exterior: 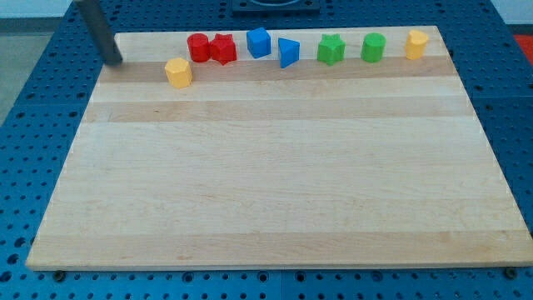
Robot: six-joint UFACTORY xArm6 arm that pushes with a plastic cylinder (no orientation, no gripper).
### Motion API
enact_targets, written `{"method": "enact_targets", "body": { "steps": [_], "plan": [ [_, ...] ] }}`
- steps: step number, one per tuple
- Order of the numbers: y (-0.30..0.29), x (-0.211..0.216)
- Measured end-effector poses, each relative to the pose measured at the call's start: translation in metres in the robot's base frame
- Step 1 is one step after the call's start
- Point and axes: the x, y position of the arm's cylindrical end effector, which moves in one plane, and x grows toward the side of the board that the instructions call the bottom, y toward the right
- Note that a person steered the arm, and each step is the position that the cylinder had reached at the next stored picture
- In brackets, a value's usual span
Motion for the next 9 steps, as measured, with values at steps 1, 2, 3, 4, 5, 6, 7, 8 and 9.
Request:
{"method": "enact_targets", "body": {
  "steps": [1, 2, 3, 4, 5, 6, 7, 8, 9],
  "plan": [
    [-0.001, -0.026],
    [0.009, -0.029],
    [0.037, -0.028],
    [0.065, -0.029],
    [0.113, -0.028],
    [0.127, -0.028],
    [0.128, -0.028],
    [0.163, 0.025],
    [0.197, 0.078]
  ]
}}
